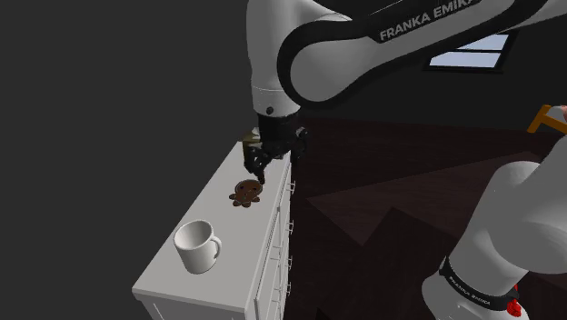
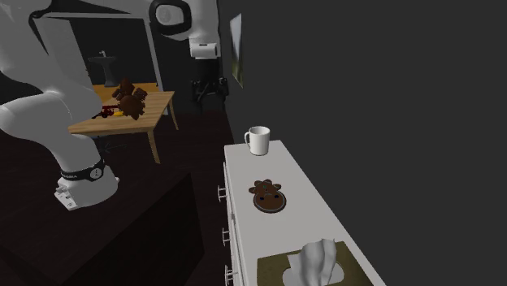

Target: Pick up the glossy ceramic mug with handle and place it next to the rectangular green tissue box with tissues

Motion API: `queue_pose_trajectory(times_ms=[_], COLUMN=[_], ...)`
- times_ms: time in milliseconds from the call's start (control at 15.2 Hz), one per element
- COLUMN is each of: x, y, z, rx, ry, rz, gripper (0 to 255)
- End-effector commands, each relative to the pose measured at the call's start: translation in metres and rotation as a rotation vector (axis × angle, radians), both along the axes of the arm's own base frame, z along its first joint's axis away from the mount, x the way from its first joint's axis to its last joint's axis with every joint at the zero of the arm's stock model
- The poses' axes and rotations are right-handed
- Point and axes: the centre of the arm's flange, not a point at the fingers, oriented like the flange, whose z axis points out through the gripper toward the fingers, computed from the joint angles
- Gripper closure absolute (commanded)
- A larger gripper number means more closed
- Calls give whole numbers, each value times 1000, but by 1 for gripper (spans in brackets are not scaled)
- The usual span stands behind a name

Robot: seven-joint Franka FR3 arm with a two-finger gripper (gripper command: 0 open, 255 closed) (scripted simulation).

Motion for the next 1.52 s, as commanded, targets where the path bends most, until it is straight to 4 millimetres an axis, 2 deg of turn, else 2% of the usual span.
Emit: queue_pose_trajectory(times_ms=[0,1254,1452], x=[10,119,119], y=[25,223,223], z=[-12,-118,-129], rx=[4,19,19], ry=[1,8,8], rz=[-14,-127,-127], gripper=[0,0,0])
